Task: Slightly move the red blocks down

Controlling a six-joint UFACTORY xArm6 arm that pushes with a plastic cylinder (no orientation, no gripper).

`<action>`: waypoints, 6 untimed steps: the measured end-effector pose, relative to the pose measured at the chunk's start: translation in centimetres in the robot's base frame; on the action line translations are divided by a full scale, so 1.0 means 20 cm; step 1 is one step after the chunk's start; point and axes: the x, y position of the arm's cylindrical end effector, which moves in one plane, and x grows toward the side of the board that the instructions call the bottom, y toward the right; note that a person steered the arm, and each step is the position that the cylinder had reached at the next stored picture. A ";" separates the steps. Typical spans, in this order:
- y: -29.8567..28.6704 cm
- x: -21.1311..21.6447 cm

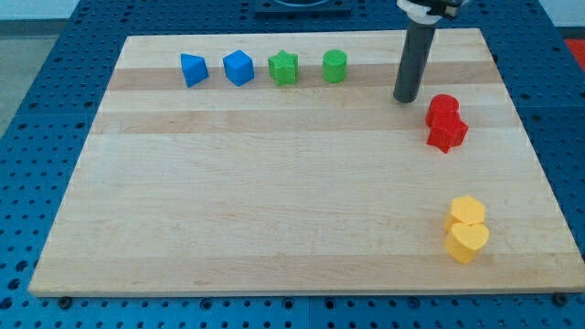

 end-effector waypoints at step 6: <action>0.42 0.18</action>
